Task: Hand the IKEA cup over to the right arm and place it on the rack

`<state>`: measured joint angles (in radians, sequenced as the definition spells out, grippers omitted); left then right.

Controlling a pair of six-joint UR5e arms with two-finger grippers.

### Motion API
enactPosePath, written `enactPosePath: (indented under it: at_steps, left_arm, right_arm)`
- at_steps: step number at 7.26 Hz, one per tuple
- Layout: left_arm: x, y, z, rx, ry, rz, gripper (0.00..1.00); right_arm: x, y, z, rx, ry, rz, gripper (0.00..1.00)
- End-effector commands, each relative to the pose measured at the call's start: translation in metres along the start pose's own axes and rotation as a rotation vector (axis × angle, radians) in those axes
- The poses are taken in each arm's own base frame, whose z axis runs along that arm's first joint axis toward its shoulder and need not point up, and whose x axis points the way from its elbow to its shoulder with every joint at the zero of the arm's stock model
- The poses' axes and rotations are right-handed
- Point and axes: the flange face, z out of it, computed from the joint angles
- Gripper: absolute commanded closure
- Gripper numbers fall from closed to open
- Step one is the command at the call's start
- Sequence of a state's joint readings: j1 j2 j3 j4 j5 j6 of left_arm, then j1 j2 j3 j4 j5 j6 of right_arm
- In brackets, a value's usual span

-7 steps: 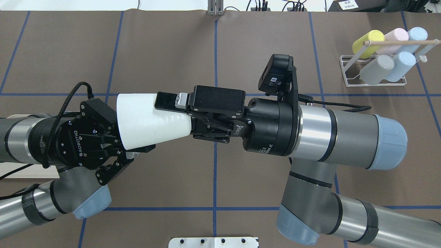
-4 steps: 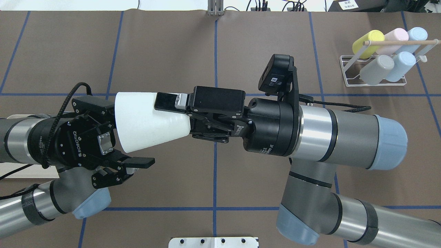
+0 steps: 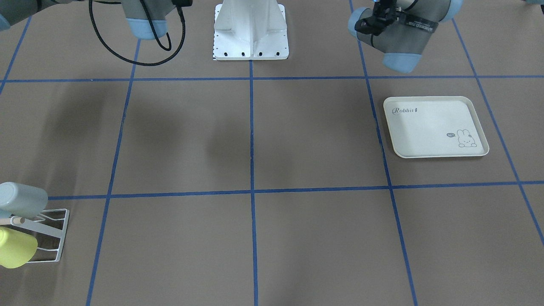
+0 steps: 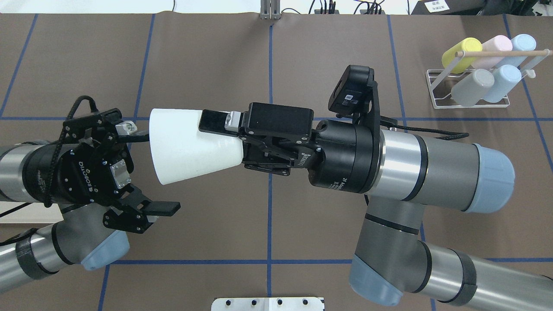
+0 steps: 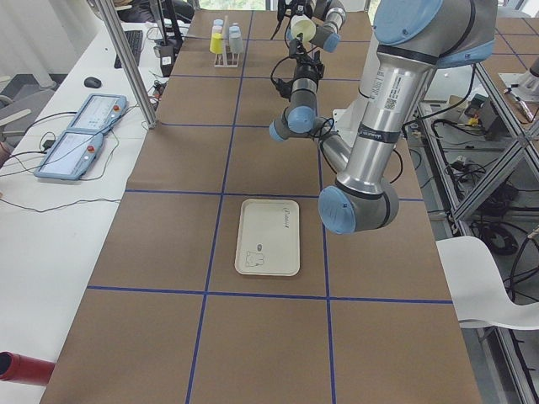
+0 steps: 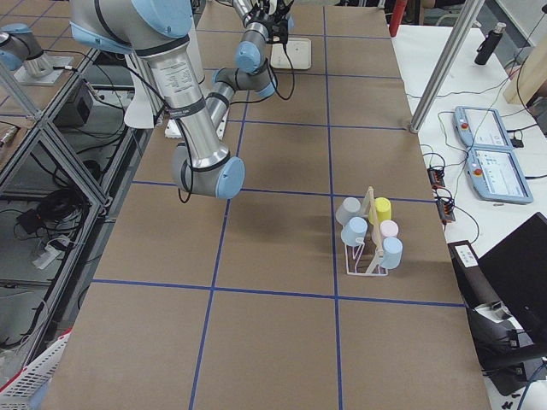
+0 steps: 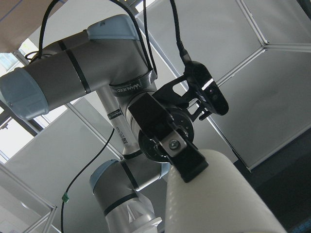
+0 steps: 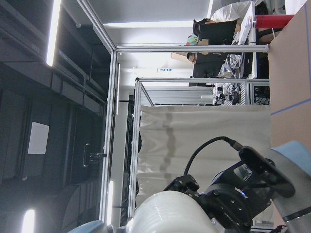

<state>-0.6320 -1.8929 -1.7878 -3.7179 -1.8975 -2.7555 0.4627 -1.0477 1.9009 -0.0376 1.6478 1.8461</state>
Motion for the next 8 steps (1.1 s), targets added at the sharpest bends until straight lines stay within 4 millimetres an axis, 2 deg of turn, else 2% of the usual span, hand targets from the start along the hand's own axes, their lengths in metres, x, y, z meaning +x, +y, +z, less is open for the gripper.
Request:
enactPosePath:
  at_steps: [1, 2, 3, 4, 6, 7, 8]
  left_arm:
    - [0.022, -0.051, -0.060, 0.180, -0.157, 0.141, 0.00]
    - [0.017, -0.074, -0.085, 0.230, -0.264, 0.268, 0.00]
    - [0.006, -0.080, -0.137, 0.325, -0.331, 0.380, 0.00]
    - [-0.003, -0.093, -0.165, 0.401, -0.426, 0.516, 0.00]
    - [0.017, -0.107, -0.209, 0.564, -0.571, 0.679, 0.00]
    - [0.024, -0.107, -0.245, 0.649, -0.661, 0.754, 0.00]
    - [0.033, -0.111, -0.270, 0.706, -0.769, 0.841, 0.00]
  right_arm:
    - [0.034, -0.054, -0.064, 0.122, 0.152, -0.104, 0.68]
    - [0.052, -0.067, -0.095, 0.145, 0.237, -0.191, 0.68]
    - [0.065, -0.085, -0.130, 0.181, 0.331, -0.296, 0.68]
    - [0.073, -0.104, -0.168, 0.204, 0.417, -0.374, 0.68]
    - [0.065, -0.155, -0.214, 0.245, 0.626, -0.438, 0.68]
    - [0.067, -0.173, -0.240, 0.240, 0.733, -0.509, 0.68]
    - [0.066, -0.187, -0.269, 0.227, 0.831, -0.562, 0.68]
